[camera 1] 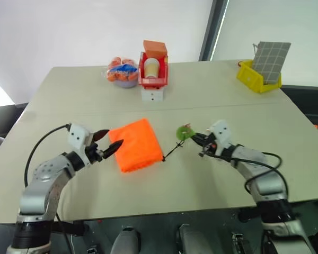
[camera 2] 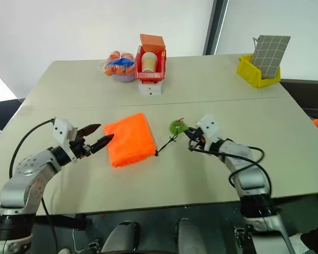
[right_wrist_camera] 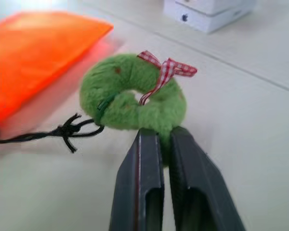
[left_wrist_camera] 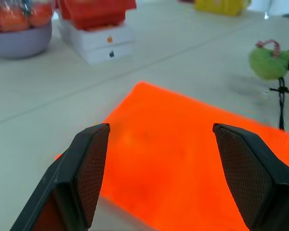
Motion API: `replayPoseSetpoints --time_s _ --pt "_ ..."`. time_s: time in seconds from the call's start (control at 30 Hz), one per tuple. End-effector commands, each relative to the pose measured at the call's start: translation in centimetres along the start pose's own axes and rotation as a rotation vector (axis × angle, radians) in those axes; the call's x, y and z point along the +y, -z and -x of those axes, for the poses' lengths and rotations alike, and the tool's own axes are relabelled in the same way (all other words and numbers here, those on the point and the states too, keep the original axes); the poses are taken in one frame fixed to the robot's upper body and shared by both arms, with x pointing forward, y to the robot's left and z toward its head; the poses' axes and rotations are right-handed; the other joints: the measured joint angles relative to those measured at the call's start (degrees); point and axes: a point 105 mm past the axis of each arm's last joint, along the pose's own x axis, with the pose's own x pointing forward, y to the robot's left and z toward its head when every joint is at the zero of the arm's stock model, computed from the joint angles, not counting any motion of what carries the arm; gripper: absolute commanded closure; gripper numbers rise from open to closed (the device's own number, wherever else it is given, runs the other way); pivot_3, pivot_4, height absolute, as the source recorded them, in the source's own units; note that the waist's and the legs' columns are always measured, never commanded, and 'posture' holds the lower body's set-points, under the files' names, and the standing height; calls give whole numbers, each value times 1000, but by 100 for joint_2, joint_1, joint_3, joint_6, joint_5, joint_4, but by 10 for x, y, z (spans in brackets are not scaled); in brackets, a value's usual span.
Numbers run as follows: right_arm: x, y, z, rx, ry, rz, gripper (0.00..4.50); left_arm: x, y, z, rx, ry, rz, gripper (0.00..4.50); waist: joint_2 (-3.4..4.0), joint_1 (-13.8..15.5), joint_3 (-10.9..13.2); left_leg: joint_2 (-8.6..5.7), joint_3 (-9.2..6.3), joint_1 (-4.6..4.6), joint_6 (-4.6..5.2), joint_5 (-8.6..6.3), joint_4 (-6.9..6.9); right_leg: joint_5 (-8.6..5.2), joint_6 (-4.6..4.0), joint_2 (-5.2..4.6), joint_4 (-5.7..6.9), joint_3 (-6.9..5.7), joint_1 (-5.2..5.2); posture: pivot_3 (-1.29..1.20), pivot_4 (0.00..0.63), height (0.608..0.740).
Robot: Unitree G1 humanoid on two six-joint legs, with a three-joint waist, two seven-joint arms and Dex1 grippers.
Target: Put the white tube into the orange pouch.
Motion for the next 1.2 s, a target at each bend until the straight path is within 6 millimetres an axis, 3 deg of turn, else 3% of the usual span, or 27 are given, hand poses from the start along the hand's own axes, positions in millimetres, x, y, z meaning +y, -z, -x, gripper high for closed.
replayPoseSetpoints --time_s 0.03,0.07,0.3,0.5,0.73,0.97,1.2 --pt "5 -21 17 -71 -29 -22 4500 -8 -16 -7 -55 105 49 267 0 -20 0 0 0 2 0 0 0 -4 6 0 0 0 1 0 150 740" --pt "7 -23 20 -76 -38 -34 4500 -11 -17 -11 -49 141 47 34 0 -32 0 0 0 4 0 0 0 -7 11 1 0 0 0 0 150 740" --pt "16 -38 31 -159 -78 -119 4500 -42 -16 -41 22 412 -2 34 0 -22 0 0 0 3 0 0 1 -6 10 2 -1 0 1 0 150 740" --pt "24 -45 29 -180 -119 -110 4500 -68 0 -68 136 681 -17 34 0 -4 0 -1 0 -1 0 0 1 -7 9 2 -5 0 0 0 150 740" --pt "24 -48 22 -180 -105 -28 4500 -77 11 -81 249 857 -39 34 0 -31 0 -1 0 -5 2 0 -2 -7 9 4 -5 0 -7 0 150 740" --pt "0 -49 12 -196 24 21 4500 -79 21 -83 300 909 -69 34 1 -18 1 0 0 -8 2 0 -1 -7 10 5 -5 0 -8 0 150 740" --pt "-2 -47 11 -199 26 27 4500 -78 22 -88 284 884 -42 34 1 -7 1 -1 0 -10 2 0 -2 0 0 4 -5 0 -8 0 150 740"
